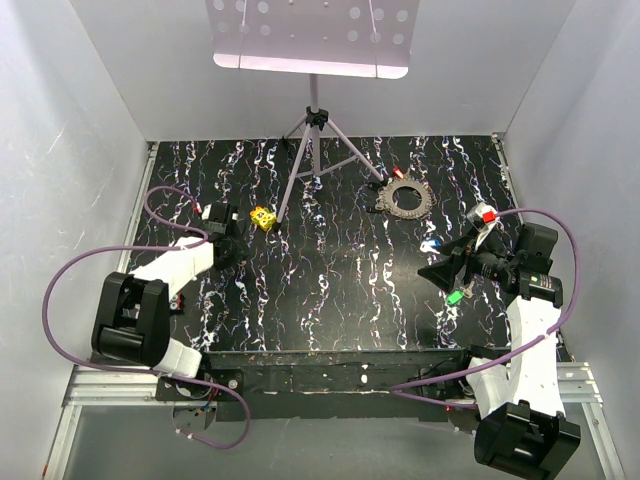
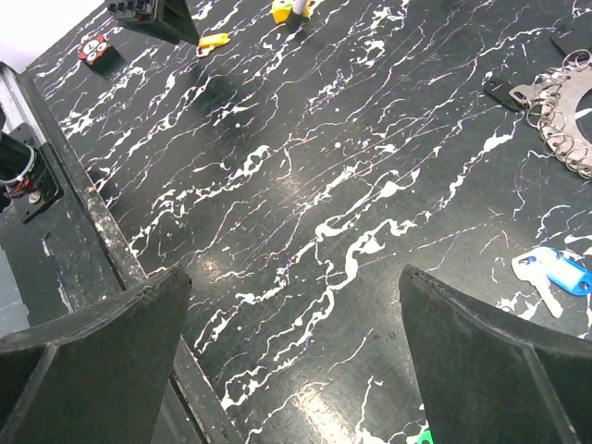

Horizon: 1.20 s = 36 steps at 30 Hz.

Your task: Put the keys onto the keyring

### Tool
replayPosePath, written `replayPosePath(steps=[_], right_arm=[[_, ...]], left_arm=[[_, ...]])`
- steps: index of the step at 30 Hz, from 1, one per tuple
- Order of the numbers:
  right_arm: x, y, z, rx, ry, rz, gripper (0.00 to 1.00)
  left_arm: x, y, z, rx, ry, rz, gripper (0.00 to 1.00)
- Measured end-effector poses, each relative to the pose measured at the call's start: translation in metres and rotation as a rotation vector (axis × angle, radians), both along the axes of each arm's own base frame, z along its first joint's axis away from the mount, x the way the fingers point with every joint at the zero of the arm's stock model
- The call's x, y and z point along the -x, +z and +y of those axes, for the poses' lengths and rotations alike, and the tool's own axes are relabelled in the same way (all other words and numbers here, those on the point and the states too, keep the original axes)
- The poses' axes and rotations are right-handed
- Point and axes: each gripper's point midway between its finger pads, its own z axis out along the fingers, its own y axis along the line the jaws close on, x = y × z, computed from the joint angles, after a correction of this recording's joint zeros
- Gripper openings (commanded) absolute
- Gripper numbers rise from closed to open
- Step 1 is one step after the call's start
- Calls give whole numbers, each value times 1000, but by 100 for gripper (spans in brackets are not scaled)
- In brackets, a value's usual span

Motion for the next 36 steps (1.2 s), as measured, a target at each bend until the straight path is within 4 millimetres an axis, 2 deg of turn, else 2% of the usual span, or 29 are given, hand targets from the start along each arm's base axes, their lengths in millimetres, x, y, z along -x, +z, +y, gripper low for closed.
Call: replayPosePath(steps=[2,8,11,20,27,36], right_arm=[[0,0,0,1,0,-1,100],[0,0,0,3,2,-5,100],[0,0,0,6,4,-9,100],[1,-1,1,8,11,-9,100],[1,-1,2,9,16,-10,100],[2,-2,2,10,18,-7,100]], left_arm=[[0,-6,1,-3,9,13,39],[-3,-17,3,-19,20,29,38],[-3,-21,3,-25,22,40,33],[-5,-21,7,-42,31,30,29],[-6,-21,8,-47,31,29,21],[-5,-21,8,-49,30,30,0]])
